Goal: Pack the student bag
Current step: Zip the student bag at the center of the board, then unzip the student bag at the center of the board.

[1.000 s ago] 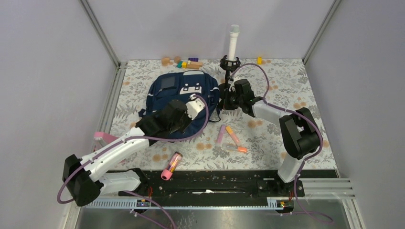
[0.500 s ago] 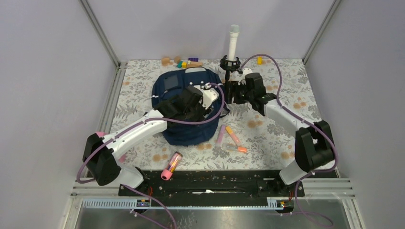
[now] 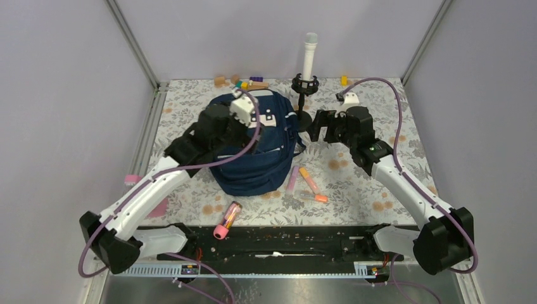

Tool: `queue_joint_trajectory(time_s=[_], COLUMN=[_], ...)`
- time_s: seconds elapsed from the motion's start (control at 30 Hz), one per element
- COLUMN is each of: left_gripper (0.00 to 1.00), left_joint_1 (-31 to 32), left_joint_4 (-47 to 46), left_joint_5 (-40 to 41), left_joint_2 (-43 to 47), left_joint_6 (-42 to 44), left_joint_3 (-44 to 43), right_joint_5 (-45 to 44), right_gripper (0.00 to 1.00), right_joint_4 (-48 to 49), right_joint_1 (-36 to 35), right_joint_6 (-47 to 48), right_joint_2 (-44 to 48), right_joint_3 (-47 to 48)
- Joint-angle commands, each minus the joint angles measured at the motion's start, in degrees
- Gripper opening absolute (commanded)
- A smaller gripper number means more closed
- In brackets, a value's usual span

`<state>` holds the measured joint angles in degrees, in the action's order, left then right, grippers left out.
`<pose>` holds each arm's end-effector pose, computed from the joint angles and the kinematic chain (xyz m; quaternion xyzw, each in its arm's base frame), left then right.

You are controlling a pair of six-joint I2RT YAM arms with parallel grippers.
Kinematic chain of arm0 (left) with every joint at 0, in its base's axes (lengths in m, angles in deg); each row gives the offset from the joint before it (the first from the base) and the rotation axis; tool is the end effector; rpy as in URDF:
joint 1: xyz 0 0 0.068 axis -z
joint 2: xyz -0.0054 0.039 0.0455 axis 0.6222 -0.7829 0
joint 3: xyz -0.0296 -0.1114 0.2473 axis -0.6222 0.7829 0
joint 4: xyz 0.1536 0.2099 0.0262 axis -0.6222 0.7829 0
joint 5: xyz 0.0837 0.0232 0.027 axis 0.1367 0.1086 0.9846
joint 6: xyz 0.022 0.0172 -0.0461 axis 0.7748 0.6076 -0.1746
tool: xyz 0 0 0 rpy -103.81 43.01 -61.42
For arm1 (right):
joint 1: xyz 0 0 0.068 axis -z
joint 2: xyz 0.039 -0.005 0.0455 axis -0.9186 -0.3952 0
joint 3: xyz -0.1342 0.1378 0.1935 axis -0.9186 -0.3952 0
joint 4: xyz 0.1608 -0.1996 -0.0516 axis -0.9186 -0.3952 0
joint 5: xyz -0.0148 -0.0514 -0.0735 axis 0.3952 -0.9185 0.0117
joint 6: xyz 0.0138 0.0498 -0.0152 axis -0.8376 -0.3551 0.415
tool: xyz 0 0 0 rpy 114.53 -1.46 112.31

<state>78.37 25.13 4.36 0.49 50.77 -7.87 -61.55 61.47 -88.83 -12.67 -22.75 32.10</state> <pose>0.2068 -0.1697 0.3730 0.3060 0.7946 -0.1301 0.5079 0.2631 0.1095 0.3159 -0.0702 0.8084 0.2122 0.5446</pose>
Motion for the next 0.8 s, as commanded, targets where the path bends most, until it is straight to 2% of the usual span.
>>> queue_joint_trajectory(time_s=[0.0, 0.1, 0.2, 0.33, 0.43, 0.53, 0.7, 0.77], left_gripper=[0.99, 0.99, 0.99, 0.99, 0.99, 0.99, 0.99, 0.99], left_joint_1=[-8.0, -14.8, -23.3, -29.6, -31.3, -31.9, -33.3, -33.3], left_joint_4=[-2.5, -2.1, -1.2, -1.4, 0.5, 0.9, 0.8, 0.4], left_joint_5=[-3.7, -3.7, -8.4, -11.3, -14.3, -13.9, -18.9, -21.5], left_joint_2=[5.1, 7.1, 8.3, 7.1, 4.2, 2.4, 0.2, 0.1], left_joint_6=[-5.3, -8.7, -12.0, -13.9, -14.7, -14.1, -15.4, -16.0], left_joint_3=[4.1, 8.2, 12.6, 16.2, 14.9, 14.8, 13.4, 13.5], right_joint_5=[1.0, 4.3, 8.1, 12.4, 14.8, 13.7, 11.3, 9.8], right_gripper=[1.0, 1.0, 1.0, 1.0, 1.0, 0.97, 0.9, 0.9], right_joint_4=[0.7, 0.9, -0.5, 0.6, 2.8, 5.9, 3.1, -2.3], right_joint_1=[0.4, 0.4, 0.3, 0.1, -0.9, -3.4, -4.4, -4.3], right_joint_6=[-3.4, -4.2, -6.5, -11.8, -16.3, -18.3, -15.8, -12.0], right_joint_2=[3.0, 4.1, 4.1, 2.9, 1.2, 0.3, -2.3, -4.0], right_joint_3=[-1.9, -3.3, -3.9, -5.3, -6.9, -8.8, -5.2, -1.6])
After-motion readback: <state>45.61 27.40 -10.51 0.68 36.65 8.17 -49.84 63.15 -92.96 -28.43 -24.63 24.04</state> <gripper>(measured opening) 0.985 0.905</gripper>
